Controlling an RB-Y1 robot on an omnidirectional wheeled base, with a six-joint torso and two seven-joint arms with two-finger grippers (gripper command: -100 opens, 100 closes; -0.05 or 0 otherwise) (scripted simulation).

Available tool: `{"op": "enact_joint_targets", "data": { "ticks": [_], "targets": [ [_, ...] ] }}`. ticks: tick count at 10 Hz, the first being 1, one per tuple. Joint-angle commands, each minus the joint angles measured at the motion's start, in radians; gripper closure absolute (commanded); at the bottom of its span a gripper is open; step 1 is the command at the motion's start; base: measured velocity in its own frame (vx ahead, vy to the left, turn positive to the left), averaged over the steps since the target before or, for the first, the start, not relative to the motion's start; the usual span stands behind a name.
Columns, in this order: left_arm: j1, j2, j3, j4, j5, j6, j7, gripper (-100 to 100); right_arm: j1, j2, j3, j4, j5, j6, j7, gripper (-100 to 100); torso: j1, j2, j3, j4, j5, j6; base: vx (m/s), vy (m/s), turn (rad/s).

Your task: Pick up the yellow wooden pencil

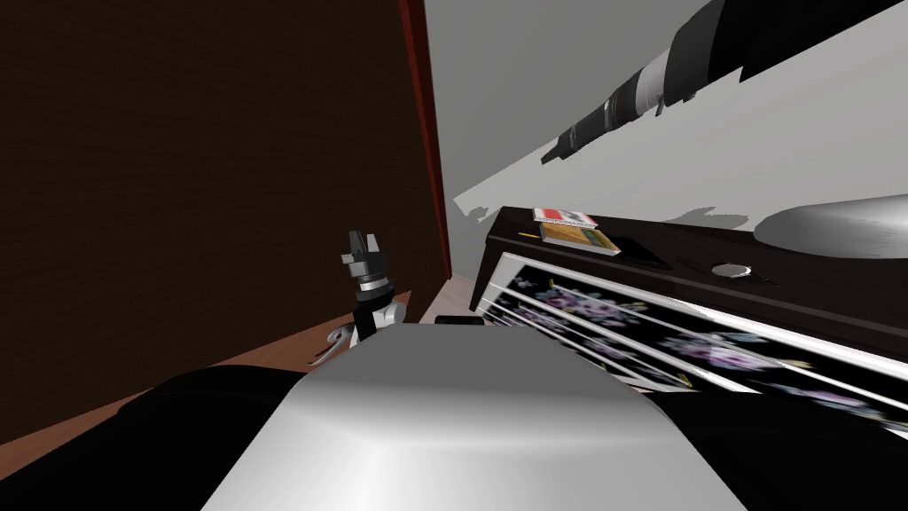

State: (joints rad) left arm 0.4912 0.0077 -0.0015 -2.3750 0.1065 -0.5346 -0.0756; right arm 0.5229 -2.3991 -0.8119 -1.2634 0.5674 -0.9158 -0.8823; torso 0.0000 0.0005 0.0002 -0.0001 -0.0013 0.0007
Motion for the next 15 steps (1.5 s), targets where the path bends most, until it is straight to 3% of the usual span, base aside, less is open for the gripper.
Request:
{"op": "enact_joint_targets", "data": {
  "ticks": [1, 2, 3, 4, 9, 15],
  "targets": [
    [0.0, 0.0, 0.0, 0.0, 0.0, 0.0, 0.0, 0, 0.0, 0.0, 0.0, 0.0, 0.0, 0.0, 0.0, 100, 0.0, 0.0, 0.0, 0.0, 0.0, 0.0, 0.0, 0.0, 0.0],
    [0.0, 0.0, 0.0, 0.0, 0.0, 0.0, 0.0, 0, 0.0, 0.0, 0.0, 0.0, 0.0, 0.0, 0.0, 100, 0.0, 0.0, 0.0, 0.0, 0.0, 0.0, 0.0, 0.0, 0.0],
    [0.0, 0.0, 0.0, 0.0, 0.0, 0.0, 0.0, 0, 0.0, 0.0, 0.0, 0.0, 0.0, 0.0, 0.0, 0, 0.0, 0.0, 0.0, 0.0, 0.0, 0.0, 0.0, 0.0, 0.0],
    [0.0, 0.0, 0.0, 0.0, 0.0, 0.0, 0.0, 0, 0.019, -0.008, 0.01, -0.021, 0.009, -0.029, 0.009, -100, 0.0, 0.0, 0.0, 0.0, 0.0, 0.0, -0.017, -0.027, 0.133],
    [0.0, 0.0, 0.0, 0.0, 0.0, 0.0, 0.0, 0, 0.08, -0.031, 0.044, -0.089, 0.038, -0.121, 0.041, -100, -0.005, 0.002, 0.001, 0.0, -0.001, 0.0, -0.043, -0.066, 0.12],
    [0.0, 0.0, 0.0, 0.0, 0.0, 0.0, 0.0, 0, 0.134, -0.051, 0.075, -0.148, 0.063, -0.202, 0.069, -100, -0.003, 0.001, 0.001, 0.0, -0.001, 0.0, -0.03, -0.041, 0.089]
  ]
}}
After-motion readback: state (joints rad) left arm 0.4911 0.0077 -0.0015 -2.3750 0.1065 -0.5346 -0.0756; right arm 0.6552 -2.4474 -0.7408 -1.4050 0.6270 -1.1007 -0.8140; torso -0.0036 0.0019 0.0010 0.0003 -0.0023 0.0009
